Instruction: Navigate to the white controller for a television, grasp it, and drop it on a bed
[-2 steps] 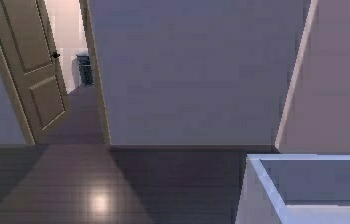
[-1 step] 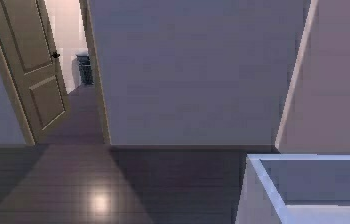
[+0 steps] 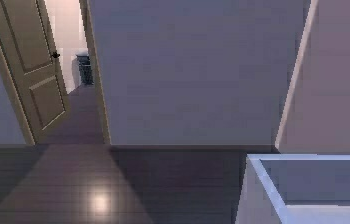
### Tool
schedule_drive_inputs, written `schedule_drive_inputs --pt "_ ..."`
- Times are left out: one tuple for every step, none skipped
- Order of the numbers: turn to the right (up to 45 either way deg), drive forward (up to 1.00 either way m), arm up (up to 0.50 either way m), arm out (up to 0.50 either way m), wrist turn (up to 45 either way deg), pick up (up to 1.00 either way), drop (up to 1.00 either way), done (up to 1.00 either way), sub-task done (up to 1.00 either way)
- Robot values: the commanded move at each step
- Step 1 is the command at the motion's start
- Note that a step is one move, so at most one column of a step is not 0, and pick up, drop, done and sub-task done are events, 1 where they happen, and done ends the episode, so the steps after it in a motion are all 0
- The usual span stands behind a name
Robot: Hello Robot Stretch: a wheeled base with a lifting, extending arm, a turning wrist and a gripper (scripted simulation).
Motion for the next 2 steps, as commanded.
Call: schedule_drive_inputs --pt "0.0 0.0 0.0 -0.08 0.0 0.0 0.0 0.0 0.0" --pt "0.0 0.0 0.0 0.0 0.0 0.0 0.0 1.0 0.0"
